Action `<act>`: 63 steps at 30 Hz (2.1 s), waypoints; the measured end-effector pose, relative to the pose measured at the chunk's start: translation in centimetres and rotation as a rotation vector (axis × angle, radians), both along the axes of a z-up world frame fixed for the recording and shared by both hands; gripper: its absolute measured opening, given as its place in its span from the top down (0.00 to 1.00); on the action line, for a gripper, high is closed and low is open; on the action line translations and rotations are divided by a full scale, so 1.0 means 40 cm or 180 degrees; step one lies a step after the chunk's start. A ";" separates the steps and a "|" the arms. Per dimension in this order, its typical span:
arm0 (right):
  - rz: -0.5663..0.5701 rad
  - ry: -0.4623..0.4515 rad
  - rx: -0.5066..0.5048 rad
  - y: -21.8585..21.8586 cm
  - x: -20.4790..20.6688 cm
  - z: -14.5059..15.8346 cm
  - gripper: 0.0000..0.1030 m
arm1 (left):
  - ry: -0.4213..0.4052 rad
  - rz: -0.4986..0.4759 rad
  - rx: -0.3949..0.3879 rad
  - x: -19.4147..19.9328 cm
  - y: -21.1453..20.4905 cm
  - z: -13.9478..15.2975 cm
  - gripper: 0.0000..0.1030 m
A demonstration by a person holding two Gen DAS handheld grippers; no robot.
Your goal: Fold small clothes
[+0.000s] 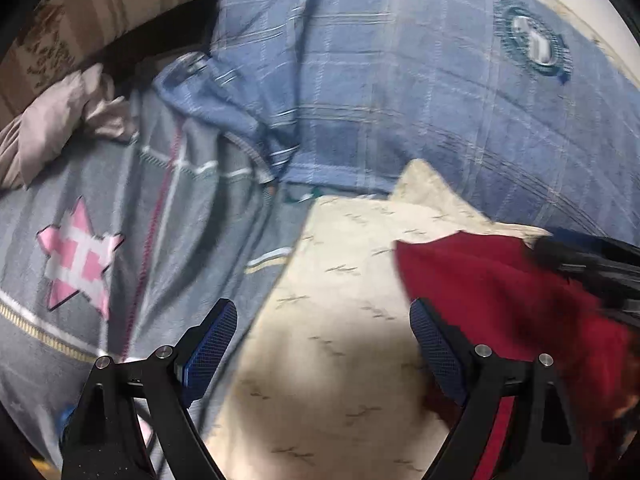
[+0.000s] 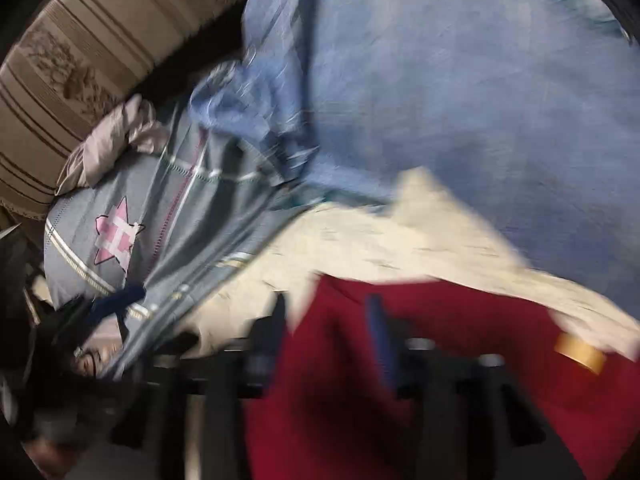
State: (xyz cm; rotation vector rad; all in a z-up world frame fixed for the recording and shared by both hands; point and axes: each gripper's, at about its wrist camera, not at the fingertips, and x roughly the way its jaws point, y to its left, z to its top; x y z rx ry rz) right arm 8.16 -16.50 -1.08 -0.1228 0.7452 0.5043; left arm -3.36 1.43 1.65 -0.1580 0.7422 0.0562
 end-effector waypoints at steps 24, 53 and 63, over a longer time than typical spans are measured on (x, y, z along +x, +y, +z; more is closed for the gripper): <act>-0.2434 0.0058 0.0141 -0.730 -0.194 -0.011 0.57 | 0.0278 -0.0328 0.0155 0.054 -0.120 -0.052 0.14; -0.1427 -0.1034 0.1167 -0.818 -0.399 0.472 0.97 | 0.0130 -0.0136 -0.0038 0.035 -0.062 -0.024 0.14; 0.0378 -0.0779 0.0932 -0.410 -0.280 0.510 0.97 | 0.0025 0.0108 -0.0222 0.021 0.005 -0.005 0.14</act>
